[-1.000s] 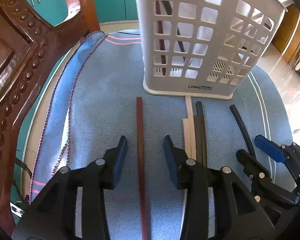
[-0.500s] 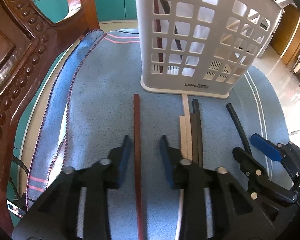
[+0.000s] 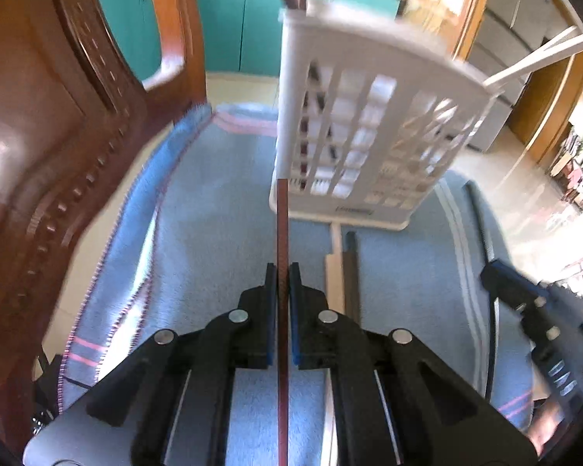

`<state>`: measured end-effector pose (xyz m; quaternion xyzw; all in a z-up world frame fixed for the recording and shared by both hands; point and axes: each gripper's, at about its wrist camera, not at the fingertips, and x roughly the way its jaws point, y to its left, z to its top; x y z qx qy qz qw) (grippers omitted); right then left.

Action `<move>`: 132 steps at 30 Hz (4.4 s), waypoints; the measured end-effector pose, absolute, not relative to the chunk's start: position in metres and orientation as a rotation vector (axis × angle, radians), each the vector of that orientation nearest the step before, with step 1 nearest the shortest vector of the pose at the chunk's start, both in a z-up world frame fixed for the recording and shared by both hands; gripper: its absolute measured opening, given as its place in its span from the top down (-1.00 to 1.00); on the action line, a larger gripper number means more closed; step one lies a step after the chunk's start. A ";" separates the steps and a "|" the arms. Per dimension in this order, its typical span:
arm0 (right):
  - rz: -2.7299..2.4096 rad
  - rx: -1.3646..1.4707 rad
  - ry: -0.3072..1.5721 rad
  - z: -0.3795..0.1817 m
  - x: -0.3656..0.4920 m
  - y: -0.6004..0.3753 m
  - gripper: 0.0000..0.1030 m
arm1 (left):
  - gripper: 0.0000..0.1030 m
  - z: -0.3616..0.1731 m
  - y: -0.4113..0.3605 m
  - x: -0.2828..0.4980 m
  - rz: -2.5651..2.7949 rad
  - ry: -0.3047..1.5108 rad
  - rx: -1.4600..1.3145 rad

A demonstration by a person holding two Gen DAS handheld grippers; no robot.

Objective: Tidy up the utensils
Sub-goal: 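Lift both held chopsticks and lower them upright into the white basket, then open both tools to release the chopsticks into the basket, then move the left tool to a light wooden chopstick while the right tool reaches another black chopstick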

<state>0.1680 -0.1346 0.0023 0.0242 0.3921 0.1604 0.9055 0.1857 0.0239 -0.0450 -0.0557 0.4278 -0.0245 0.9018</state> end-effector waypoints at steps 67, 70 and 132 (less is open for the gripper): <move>0.318 0.058 0.994 -0.034 0.211 -0.074 0.50 | 0.78 0.010 0.074 0.113 0.083 0.564 -0.191; 0.286 0.052 1.026 -0.044 0.222 -0.063 0.50 | 0.75 0.008 0.085 0.114 0.080 0.591 -0.207; 0.234 0.025 0.959 -0.052 0.182 -0.124 0.54 | 0.22 -0.065 0.038 0.155 -0.008 0.928 -0.096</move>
